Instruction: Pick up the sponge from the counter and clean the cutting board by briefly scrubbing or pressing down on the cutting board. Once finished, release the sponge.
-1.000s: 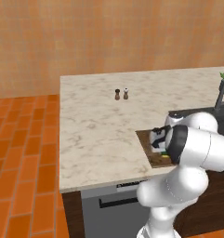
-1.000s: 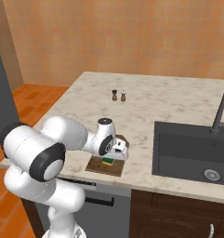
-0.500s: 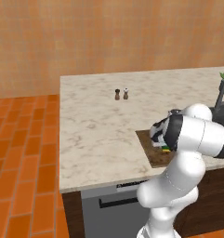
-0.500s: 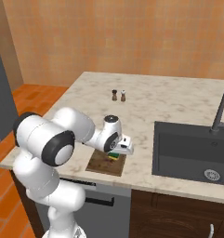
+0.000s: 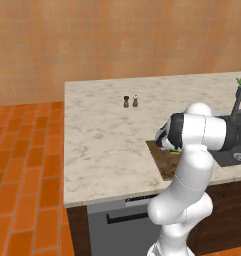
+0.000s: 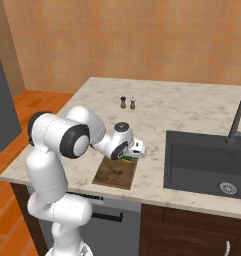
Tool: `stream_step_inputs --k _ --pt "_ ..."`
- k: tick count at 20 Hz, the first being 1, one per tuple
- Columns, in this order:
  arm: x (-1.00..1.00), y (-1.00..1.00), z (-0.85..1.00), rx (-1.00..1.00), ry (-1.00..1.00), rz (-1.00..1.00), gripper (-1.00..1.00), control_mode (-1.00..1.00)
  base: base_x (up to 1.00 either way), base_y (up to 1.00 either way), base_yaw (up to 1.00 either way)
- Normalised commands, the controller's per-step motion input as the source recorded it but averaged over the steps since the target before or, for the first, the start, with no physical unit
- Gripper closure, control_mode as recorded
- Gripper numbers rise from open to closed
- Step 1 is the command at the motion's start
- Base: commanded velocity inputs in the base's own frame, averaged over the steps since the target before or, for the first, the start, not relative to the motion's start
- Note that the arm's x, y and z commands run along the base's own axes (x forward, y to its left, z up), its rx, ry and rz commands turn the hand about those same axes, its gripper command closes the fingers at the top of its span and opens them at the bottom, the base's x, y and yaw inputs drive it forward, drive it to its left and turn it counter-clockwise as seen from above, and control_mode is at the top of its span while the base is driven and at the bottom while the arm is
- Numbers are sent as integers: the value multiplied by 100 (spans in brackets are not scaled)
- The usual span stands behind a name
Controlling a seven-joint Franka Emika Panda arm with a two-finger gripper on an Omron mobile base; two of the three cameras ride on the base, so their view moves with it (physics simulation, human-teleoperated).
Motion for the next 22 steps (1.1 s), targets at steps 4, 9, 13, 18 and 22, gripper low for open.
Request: stream_step_inputs --k 4,9,13,18,22 --pt "-24 -36 -29 0 0 0 100 -100 0 0 0" --pt "-96 -32 -41 -2 0 2 100 -100 0 0 0" --pt "-100 0 -46 -11 0 14 100 -100 0 0 0" --pt "-100 8 -47 -10 0 19 100 -100 0 0 0" --pt "-72 14 -2 -1 13 10 100 -100 0 0 0"
